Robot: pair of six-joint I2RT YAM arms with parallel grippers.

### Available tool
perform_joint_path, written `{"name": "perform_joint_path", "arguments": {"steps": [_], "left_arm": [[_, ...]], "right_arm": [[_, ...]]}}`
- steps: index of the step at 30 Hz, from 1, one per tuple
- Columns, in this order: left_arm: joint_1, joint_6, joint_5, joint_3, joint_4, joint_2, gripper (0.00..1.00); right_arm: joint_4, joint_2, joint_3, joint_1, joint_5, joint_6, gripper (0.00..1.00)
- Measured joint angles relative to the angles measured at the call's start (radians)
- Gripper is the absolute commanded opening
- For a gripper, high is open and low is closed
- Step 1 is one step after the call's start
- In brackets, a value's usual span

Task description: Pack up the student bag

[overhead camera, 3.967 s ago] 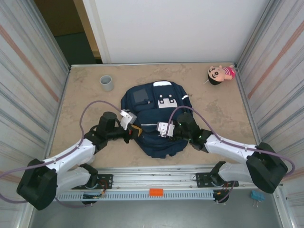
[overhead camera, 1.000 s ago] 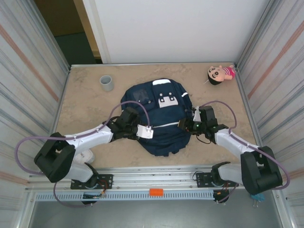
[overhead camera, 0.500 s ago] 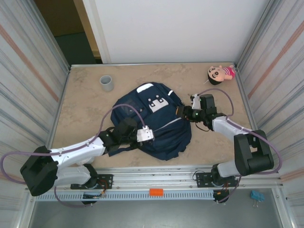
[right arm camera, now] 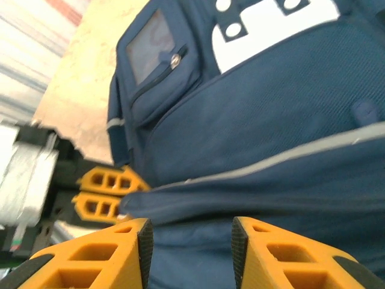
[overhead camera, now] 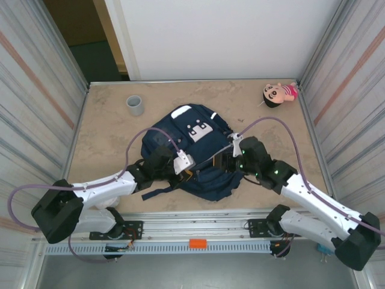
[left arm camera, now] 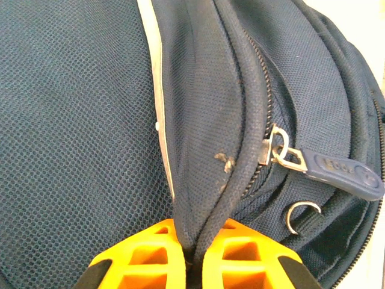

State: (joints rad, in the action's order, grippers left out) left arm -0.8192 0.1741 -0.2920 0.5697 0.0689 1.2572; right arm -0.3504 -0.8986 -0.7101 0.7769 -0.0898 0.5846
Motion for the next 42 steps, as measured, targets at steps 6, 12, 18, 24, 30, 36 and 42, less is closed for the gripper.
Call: {"name": "perform_joint_path", "arguments": {"steps": [6,12,18,24,30,36,42], "left_arm": [[0.003,-0.031,-0.031,0.000,0.010,0.003,0.00],[0.022,-0.058,-0.069,-0.001,0.018,0.003,0.00],[0.027,-0.068,-0.083,-0.001,0.019,0.003,0.00],[0.027,-0.071,-0.081,-0.004,0.018,0.003,0.00],[0.025,-0.069,-0.051,-0.001,0.024,0.002,0.00],[0.023,-0.066,-0.027,0.006,0.021,0.002,0.00],[0.019,-0.050,-0.017,0.012,0.004,-0.006,0.00]], "right_arm": [[-0.059,-0.121,-0.031,0.291,0.157,0.063,0.44],[-0.080,-0.273,-0.101,0.394,0.295,0.061,0.47],[-0.069,-0.330,-0.113,0.414,0.405,0.040,0.45],[-0.076,-0.376,-0.130,0.396,0.459,0.007,0.10],[-0.081,-0.360,-0.138,0.352,0.410,-0.003,0.00],[-0.130,-0.280,-0.117,0.225,0.349,-0.031,0.00],[-0.162,-0.224,-0.087,0.068,0.236,-0.084,0.00]]}}
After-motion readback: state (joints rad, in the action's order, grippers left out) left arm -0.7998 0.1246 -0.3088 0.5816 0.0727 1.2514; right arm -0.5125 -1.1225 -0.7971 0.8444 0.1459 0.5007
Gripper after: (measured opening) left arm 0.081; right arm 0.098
